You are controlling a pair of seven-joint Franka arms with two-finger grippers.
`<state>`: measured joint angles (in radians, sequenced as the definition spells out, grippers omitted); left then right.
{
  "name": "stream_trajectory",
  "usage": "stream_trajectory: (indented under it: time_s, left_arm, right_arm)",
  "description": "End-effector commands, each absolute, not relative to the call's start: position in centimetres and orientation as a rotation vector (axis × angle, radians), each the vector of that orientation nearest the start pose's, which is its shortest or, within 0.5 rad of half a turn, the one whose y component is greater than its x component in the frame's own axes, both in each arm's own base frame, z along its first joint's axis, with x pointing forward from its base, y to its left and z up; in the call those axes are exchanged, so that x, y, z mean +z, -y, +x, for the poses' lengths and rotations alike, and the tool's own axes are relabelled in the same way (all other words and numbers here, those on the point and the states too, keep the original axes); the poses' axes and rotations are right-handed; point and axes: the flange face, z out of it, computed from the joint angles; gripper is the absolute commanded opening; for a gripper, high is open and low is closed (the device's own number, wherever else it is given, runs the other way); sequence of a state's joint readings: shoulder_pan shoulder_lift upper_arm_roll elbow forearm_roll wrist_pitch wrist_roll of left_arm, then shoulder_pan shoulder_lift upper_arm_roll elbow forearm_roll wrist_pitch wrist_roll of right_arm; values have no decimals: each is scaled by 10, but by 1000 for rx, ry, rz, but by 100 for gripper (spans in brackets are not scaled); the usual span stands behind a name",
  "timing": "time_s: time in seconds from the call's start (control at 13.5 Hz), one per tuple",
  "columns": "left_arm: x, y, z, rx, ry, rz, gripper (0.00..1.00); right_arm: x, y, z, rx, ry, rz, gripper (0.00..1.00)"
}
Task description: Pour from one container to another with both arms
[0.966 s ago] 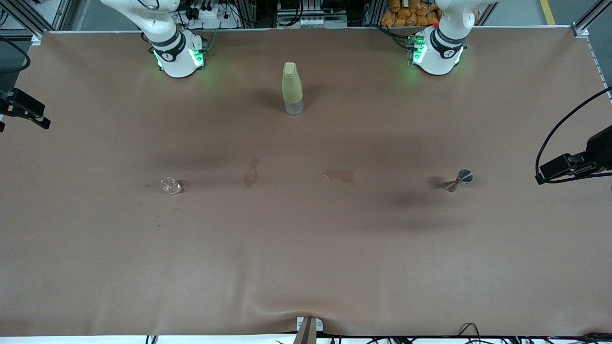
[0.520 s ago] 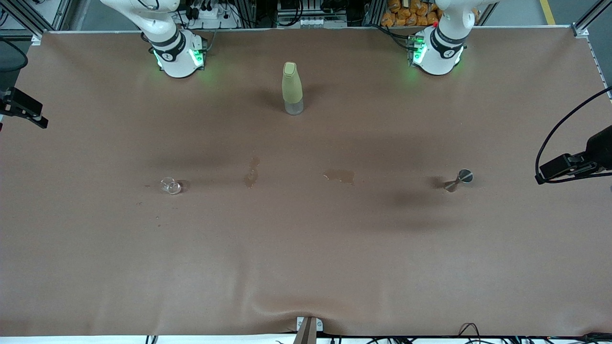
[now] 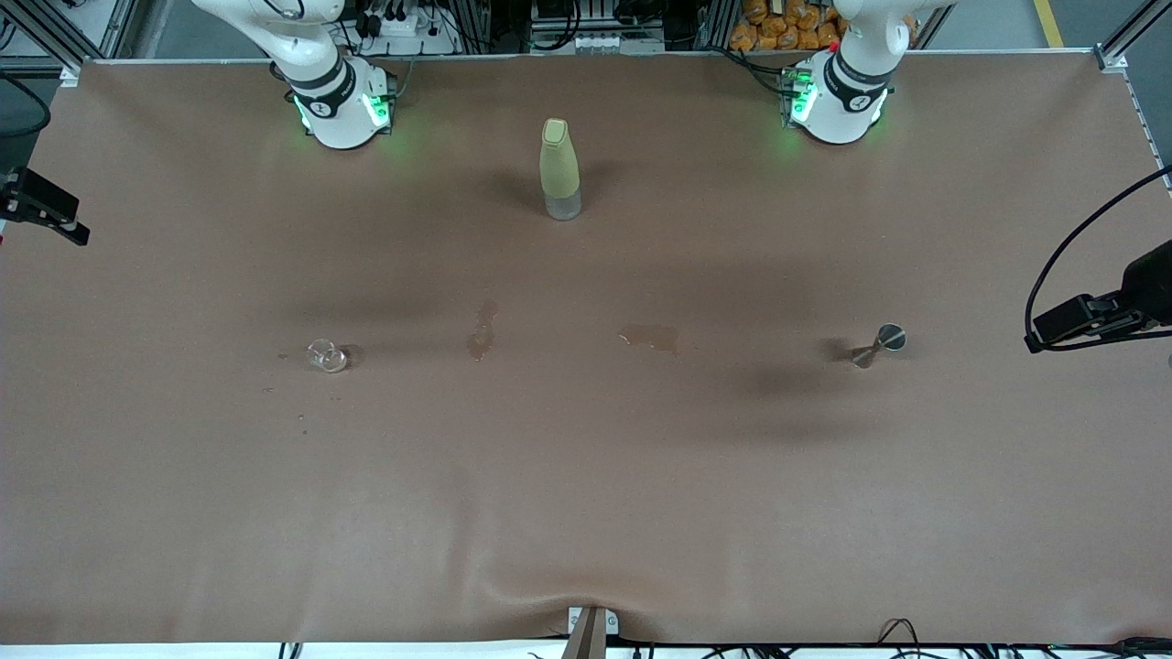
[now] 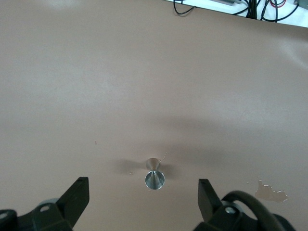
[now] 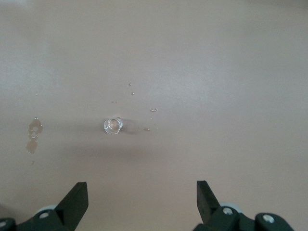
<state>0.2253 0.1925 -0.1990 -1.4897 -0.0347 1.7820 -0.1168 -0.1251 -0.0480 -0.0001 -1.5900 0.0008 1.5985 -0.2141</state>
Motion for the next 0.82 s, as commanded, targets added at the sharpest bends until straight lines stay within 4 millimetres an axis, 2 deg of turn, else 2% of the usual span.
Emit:
stream_trajectory:
  time_s: [0.0,0.07,0.3,0.59,0.74]
  left_arm:
    - [576,-23,625,-155,263,-3181,100]
    - [576,-22,625,-155,260,-3181,100]
    - [576,-22,625,-155,260,-3181,100]
    - [576,-22,625,-155,260,-3181,100]
    - [576,-22,625,-155,260,-3181,100]
  right_arm:
    - [648,72,539,-82,155,-3150,100]
    - [648,73,539,-82,195,-3148,100]
    - [646,97,535,-77,424,-3126,100]
    - [647,128,527,-76,1027,-2997,100]
    - [644,147,523,-66,1269,-2902,100]
